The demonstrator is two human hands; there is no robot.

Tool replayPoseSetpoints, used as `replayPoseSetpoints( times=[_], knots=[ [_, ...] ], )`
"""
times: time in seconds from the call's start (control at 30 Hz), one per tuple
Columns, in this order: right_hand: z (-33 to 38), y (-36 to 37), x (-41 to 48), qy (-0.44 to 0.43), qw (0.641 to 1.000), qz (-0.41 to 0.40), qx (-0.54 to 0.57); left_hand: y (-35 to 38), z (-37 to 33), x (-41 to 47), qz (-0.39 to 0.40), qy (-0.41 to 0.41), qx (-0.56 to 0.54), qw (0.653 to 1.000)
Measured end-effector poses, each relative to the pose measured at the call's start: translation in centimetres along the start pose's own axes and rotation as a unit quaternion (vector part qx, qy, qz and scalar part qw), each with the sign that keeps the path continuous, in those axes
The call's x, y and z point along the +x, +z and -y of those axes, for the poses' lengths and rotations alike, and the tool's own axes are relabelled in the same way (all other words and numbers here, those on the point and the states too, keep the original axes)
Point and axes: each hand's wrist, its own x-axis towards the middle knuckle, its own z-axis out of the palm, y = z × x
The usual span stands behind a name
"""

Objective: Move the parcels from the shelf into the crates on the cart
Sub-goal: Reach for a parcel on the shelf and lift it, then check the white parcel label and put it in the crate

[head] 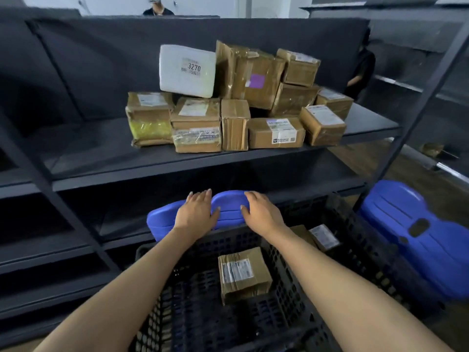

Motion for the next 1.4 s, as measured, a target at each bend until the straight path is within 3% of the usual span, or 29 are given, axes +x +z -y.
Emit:
replayPoseSetpoints(
  times=[0.23, 0.4, 0.83, 1.2, 1.4],
  knots=[
    [-1.8, -8.0, 5.4, -0.095, 0.994, -0.051, -0.018, -7.4, -2.6, 3.6, -0.102, -0.058, 0.025, 0.993],
    [-1.0, -12.5, 9.2, -0.126, 0.989, -0.078, -0.003, -11.0, -2.8, 4.8, -0.133, -0.077, 0.052, 0.987],
    [4.4, -18.5, 20.4, -0.11, 0.98, -0.139, 0.094, -19.1, 3.1, 11.5, -0.201, -0.149, 0.027, 0.968],
    [7.7, -17.9, 29.6, -0.081, 0.979, -0.133, 0.135, -21.7, 8.5, 19.9, -0.204, -0.157, 0.027, 0.966],
    [8.9, -17.6, 32.8, -0.038, 0.968, -0.111, 0.221, -21.9, 9.9, 23.3, -0.215, -0.157, -0.008, 0.964]
  ],
)
